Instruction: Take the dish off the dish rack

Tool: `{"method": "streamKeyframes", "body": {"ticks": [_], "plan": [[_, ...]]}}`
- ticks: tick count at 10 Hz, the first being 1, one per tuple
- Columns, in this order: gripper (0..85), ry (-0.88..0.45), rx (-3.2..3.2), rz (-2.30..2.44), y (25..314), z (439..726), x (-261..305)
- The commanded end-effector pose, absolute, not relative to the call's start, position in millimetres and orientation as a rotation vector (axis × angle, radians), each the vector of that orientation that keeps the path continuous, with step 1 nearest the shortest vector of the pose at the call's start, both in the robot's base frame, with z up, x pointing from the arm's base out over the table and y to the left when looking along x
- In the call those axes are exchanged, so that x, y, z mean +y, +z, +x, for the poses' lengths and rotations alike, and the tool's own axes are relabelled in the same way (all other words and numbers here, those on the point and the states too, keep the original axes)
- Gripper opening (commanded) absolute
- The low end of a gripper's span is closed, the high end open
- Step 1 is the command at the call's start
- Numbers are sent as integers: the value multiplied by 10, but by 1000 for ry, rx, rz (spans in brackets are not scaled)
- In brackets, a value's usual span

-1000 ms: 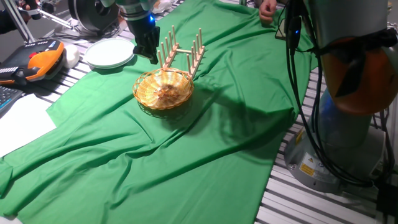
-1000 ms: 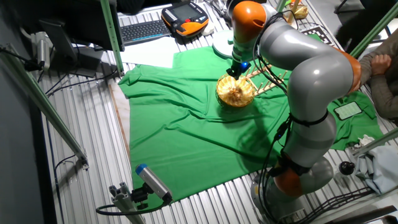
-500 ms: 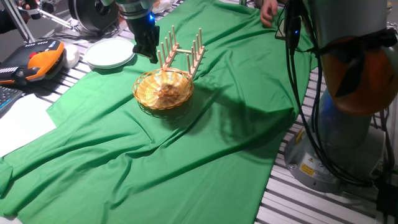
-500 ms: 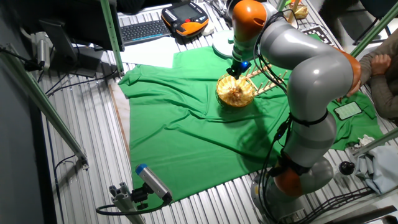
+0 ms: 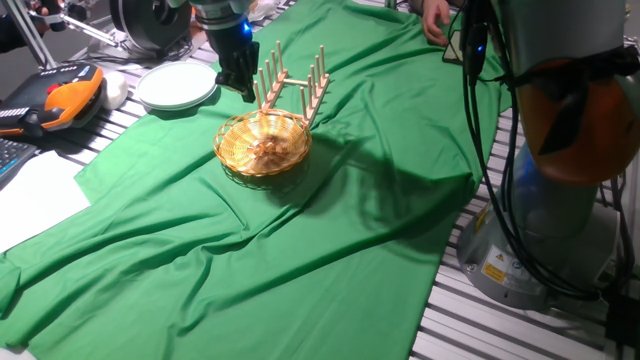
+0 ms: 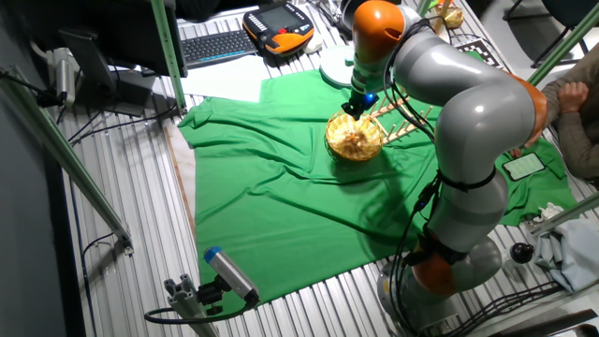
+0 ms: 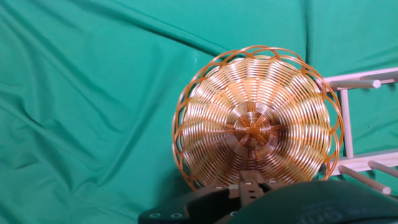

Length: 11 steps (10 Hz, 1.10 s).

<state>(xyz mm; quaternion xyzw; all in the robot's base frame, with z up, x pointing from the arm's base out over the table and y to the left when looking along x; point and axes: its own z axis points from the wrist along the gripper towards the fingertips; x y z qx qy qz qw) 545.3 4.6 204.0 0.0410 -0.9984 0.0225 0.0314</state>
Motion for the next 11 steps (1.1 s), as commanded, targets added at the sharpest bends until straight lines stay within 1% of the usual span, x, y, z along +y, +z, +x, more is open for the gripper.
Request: {"method": "streamKeyframes", "body": {"ticks": [1, 7, 11], "plan": [[0, 72, -3075, 126, 2039, 5454, 44], [0, 71, -3069, 128, 2026, 5452, 43], [0, 96, -3091, 155, 2029, 5456, 43]]}}
